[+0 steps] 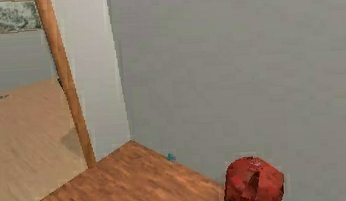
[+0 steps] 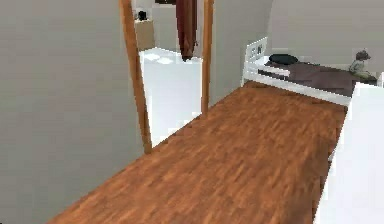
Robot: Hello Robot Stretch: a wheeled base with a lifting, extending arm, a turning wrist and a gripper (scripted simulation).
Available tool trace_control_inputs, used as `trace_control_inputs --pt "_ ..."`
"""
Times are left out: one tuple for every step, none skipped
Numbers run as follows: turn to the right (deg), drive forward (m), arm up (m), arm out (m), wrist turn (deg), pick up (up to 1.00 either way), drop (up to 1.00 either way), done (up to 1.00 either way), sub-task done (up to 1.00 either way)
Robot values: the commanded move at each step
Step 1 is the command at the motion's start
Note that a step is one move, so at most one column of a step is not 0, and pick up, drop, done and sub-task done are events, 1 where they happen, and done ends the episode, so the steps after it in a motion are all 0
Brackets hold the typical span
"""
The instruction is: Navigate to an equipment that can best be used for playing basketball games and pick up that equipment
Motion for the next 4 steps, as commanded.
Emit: trace_control_inputs --pt "0.0 0.2 0.0 0.0 0.0 0.0 0.0 0.0 0.0" --pt "-45.0 0.0 0.0 0.0 0.0 0.0 0.0 0.0 0.0" --pt "-45.0 0.0 0.0 0.0 0.0 0.0 0.0 0.0 0.0" --pt "-27.0 0.0 0.0 0.0 0.0 0.0 0.0 0.0 0.0"
